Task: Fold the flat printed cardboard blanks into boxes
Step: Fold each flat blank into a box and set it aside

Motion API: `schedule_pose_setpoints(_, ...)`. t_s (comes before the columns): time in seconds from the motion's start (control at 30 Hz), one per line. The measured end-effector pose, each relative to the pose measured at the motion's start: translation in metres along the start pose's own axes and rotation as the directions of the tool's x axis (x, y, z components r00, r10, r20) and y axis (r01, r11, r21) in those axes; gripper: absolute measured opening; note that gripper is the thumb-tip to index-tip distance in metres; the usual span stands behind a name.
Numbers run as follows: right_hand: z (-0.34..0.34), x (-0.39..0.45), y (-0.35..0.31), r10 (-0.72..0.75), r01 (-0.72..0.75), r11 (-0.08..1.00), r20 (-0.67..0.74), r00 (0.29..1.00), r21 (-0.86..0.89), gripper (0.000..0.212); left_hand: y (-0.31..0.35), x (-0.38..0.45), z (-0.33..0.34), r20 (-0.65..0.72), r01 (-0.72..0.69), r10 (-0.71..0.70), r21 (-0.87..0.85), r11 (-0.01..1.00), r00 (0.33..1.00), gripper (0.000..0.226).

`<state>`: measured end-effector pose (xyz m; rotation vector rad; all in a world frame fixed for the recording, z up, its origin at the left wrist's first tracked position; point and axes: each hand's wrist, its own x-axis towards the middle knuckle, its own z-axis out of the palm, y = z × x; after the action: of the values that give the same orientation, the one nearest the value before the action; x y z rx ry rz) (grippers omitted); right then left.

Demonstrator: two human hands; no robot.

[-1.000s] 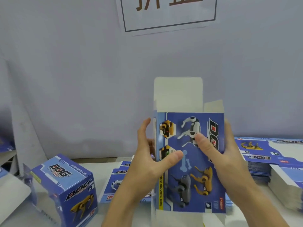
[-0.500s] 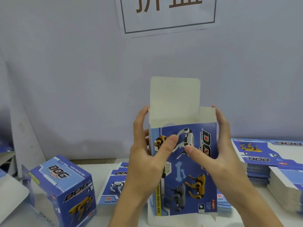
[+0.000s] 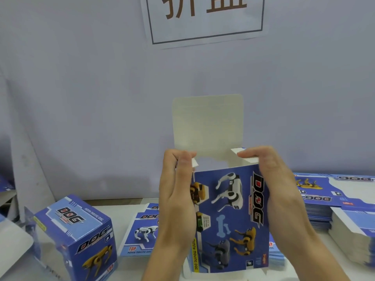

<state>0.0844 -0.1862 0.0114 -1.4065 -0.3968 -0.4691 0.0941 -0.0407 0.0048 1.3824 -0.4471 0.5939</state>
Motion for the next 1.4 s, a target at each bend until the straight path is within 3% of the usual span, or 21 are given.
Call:
schedule_pose_setpoints(0.13,0.004,-0.001,-0.006,0.053,-0.053,0.999,-0.019,0.998,0.003,0.016,0.001,0.001,-0.001,-0.016,0.004,-0.004,-0.016,1.000,1.000,0.018)
schedule_pose_setpoints(0.2,0.004,-0.001,-0.008,0.063,-0.063,0.998,-0.015,0.998,0.001,0.014,0.003,0.001,-0.002,-0.013,0.021,-0.021,-0.031,0.999,1.000,0.018)
schedule_pose_setpoints(0.33,0.003,0.000,-0.006,0.103,-0.102,0.994,-0.030,0.994,0.042,0.044,0.007,0.001,0.000,-0.035,0.074,-0.076,-0.058,0.996,0.996,0.046)
schedule_pose_setpoints(0.43,0.004,-0.001,-0.007,0.142,-0.141,0.989,-0.029,0.989,0.034,0.052,0.008,0.002,-0.002,-0.003,0.118,-0.119,-0.065,0.991,0.993,0.055)
schedule_pose_setpoints(0.63,0.005,-0.004,-0.011,0.171,-0.170,0.983,-0.004,0.985,0.070,0.057,0.006,0.005,-0.012,0.069,0.193,-0.187,-0.088,0.977,0.980,0.065)
schedule_pose_setpoints(0.73,0.002,-0.003,-0.013,0.172,-0.173,0.980,0.022,0.985,0.095,0.059,0.009,0.007,-0.011,0.079,0.165,-0.160,-0.061,0.984,0.984,0.061)
schedule_pose_setpoints(0.8,0.000,-0.003,-0.013,0.162,-0.168,0.981,0.069,0.984,0.093,0.060,0.011,0.006,-0.008,0.111,0.169,-0.165,-0.028,0.985,0.980,0.070)
schedule_pose_setpoints(0.97,0.003,-0.006,-0.022,0.186,-0.189,0.966,0.035,0.982,0.178,0.039,0.014,0.005,-0.005,0.042,0.145,-0.148,0.063,0.987,0.988,0.090)
schedule_pose_setpoints(1.03,0.008,0.000,-0.025,0.205,-0.196,0.955,-0.019,0.979,0.221,0.029,0.013,0.005,-0.005,0.031,0.132,-0.134,0.040,0.990,0.991,0.072)
schedule_pose_setpoints(1.1,0.010,0.008,-0.026,0.183,-0.179,0.978,-0.023,0.983,0.110,0.034,0.011,0.004,-0.006,0.044,0.136,-0.136,0.010,0.991,0.990,0.058)
schedule_pose_setpoints(1.17,0.010,0.010,-0.030,0.162,-0.167,0.983,0.079,0.984,0.069,0.043,0.009,0.003,-0.008,0.063,0.148,-0.145,-0.043,0.988,0.987,0.058)
schedule_pose_setpoints(1.27,-0.003,0.012,-0.031,0.186,-0.199,0.962,0.085,0.979,0.186,0.044,0.008,0.004,-0.010,0.045,0.153,-0.148,-0.131,0.980,0.988,0.049)
schedule_pose_setpoints(1.4,0.003,0.001,-0.031,0.104,-0.056,0.983,0.282,0.954,-0.173,0.038,0.004,0.006,-0.012,0.042,0.107,-0.103,-0.102,0.989,0.994,0.045)
